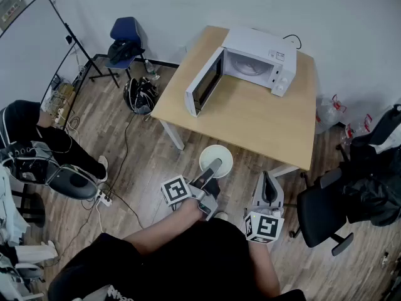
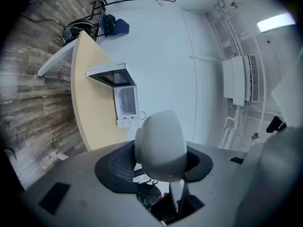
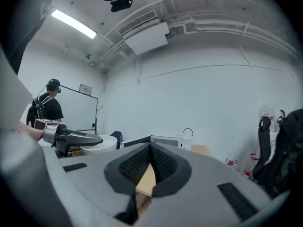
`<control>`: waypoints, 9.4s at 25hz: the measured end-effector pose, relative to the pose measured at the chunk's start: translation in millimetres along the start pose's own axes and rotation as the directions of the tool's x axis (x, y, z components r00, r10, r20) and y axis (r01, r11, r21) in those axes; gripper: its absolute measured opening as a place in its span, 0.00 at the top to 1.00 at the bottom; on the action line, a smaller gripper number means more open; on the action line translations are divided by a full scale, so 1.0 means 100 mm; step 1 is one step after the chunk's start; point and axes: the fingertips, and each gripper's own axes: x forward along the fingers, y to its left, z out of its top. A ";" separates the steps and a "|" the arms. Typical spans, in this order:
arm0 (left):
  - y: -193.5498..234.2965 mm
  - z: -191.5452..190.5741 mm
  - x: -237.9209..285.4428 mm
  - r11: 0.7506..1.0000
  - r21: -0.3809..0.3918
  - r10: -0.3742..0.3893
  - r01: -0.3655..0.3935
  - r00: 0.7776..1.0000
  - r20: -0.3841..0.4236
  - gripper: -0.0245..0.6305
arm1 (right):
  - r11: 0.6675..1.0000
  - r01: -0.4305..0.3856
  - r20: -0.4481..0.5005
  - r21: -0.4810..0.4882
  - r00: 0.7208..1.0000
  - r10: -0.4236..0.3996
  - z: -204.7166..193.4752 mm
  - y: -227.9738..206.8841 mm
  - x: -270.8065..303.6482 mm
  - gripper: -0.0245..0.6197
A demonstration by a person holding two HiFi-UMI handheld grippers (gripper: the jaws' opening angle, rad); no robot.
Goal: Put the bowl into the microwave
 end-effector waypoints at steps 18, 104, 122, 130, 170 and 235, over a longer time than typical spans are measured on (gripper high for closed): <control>-0.03 -0.08 -0.03 1.000 0.008 -0.015 0.014 0.999 0.048 0.62 | 0.998 -0.058 -0.005 -0.003 0.998 0.058 -0.10 -0.05 -0.04 0.87; 2.06 2.33 4.34 0.971 0.022 0.239 -0.238 0.961 -0.138 0.62 | 1.000 -0.006 -0.174 0.004 0.985 0.006 -0.24 -1.44 4.54 0.87; 2.71 2.43 4.94 0.956 0.031 0.293 -0.292 0.948 -0.126 0.62 | 0.997 -0.068 -0.203 0.048 0.976 0.077 -0.48 -1.59 4.97 0.87; 2.96 2.49 5.13 0.948 0.030 0.319 -0.317 0.941 -0.117 0.62 | 0.996 -0.057 -0.224 0.063 0.972 0.070 -0.61 -1.66 4.99 0.87; 3.25 2.65 5.45 0.840 0.203 0.524 -0.504 0.849 -0.059 0.62 | 0.989 -0.027 -0.304 0.143 0.950 0.070 -1.03 -1.85 4.73 0.87; 3.11 2.90 5.53 0.379 0.896 0.471 -0.229 0.882 0.026 0.39 | 0.986 0.030 -0.358 0.163 0.933 0.031 -1.19 -1.97 4.18 0.87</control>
